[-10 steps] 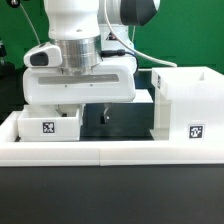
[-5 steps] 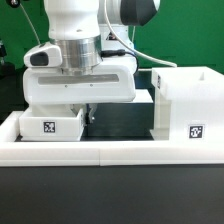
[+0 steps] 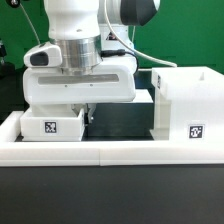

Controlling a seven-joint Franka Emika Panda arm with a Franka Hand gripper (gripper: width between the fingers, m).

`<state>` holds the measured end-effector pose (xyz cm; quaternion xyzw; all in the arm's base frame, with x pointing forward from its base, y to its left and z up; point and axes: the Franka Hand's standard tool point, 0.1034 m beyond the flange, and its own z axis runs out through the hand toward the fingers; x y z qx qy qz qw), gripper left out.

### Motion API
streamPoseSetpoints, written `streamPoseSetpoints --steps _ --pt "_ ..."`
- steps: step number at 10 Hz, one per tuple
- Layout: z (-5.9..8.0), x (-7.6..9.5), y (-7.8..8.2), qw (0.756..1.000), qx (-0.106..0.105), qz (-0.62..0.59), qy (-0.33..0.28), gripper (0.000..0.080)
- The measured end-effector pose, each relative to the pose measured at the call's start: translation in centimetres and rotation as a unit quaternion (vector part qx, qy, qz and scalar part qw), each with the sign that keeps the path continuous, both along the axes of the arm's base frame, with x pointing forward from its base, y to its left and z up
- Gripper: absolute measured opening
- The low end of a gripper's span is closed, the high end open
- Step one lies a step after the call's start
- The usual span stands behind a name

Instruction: Assemble drawer

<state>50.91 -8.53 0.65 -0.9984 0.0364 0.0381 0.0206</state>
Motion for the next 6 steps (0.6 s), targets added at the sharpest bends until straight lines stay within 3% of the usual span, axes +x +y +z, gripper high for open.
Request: streamPoseSetpoints --steps 2,3,6 --pt "0.0 0.0 0.0 1.000 0.000 0.001 0.000 0.0041" --pt "0.9 0.5 0.5 1.000 -0.004 0.024 0.002 0.0041" --pt "3.3 0.6 1.9 0.998 0.015 0.053 0.021 0.0041"
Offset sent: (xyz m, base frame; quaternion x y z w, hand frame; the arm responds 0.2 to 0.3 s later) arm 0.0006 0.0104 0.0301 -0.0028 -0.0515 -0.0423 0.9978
